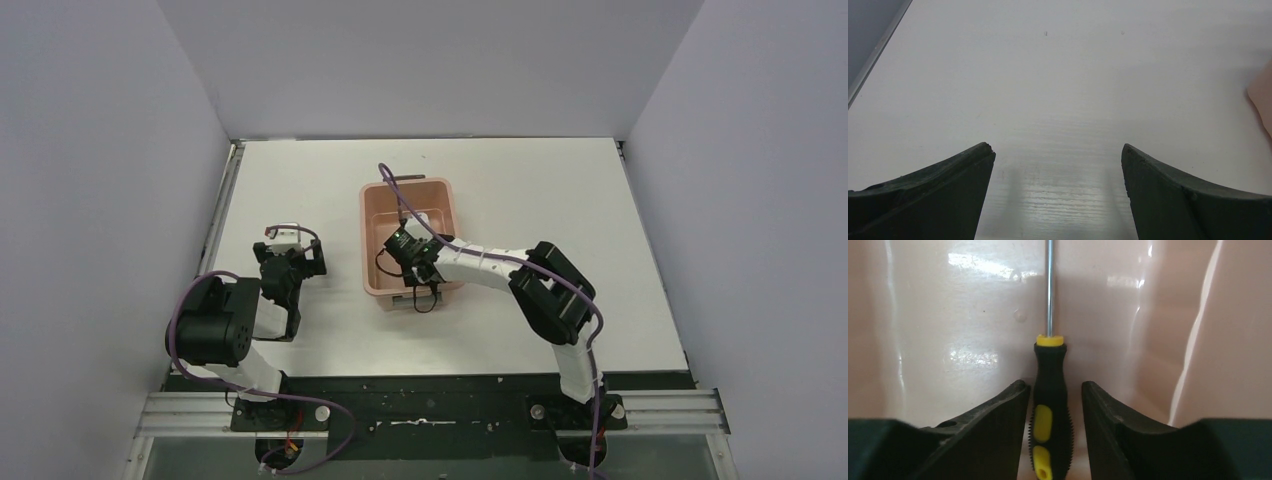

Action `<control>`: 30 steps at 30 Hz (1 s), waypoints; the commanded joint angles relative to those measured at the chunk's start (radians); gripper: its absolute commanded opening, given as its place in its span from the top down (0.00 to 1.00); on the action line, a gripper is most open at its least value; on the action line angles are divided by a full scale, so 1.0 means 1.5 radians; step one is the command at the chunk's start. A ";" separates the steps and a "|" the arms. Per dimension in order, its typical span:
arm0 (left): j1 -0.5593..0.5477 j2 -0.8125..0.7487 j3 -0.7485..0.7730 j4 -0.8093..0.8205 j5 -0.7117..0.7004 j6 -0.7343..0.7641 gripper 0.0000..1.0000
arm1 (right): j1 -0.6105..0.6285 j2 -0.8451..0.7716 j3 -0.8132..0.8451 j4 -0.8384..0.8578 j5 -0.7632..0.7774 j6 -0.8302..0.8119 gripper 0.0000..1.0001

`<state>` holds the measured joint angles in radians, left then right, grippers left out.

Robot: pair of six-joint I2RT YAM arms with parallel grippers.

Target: Put the screwdriver in the bin

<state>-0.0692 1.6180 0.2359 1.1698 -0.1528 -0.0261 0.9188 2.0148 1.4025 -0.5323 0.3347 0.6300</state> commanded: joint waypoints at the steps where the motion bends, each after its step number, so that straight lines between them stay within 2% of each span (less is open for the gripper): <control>1: 0.001 -0.005 0.012 0.026 -0.001 -0.004 0.03 | -0.005 -0.014 0.016 0.025 0.016 0.003 0.50; 8: 0.001 -0.006 0.011 0.026 0.000 -0.004 0.03 | -0.012 -0.100 0.104 -0.009 0.063 -0.078 0.28; 13: 0.001 -0.005 0.011 0.027 -0.001 -0.004 0.03 | -0.050 -0.175 0.152 -0.007 0.044 -0.154 0.02; 14: 0.001 -0.005 0.011 0.026 -0.001 -0.003 0.03 | -0.064 -0.192 0.152 -0.006 0.034 -0.163 0.00; 21: 0.001 -0.005 0.011 0.027 -0.001 -0.004 0.03 | -0.186 -0.314 0.119 -0.048 0.048 -0.235 0.00; 30: 0.001 -0.006 0.011 0.026 -0.001 -0.003 0.03 | -0.469 -0.410 0.073 -0.113 -0.001 -0.272 0.00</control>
<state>-0.0692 1.6180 0.2359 1.1698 -0.1528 -0.0261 0.3573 1.4609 1.5402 -0.6327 0.3614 0.2687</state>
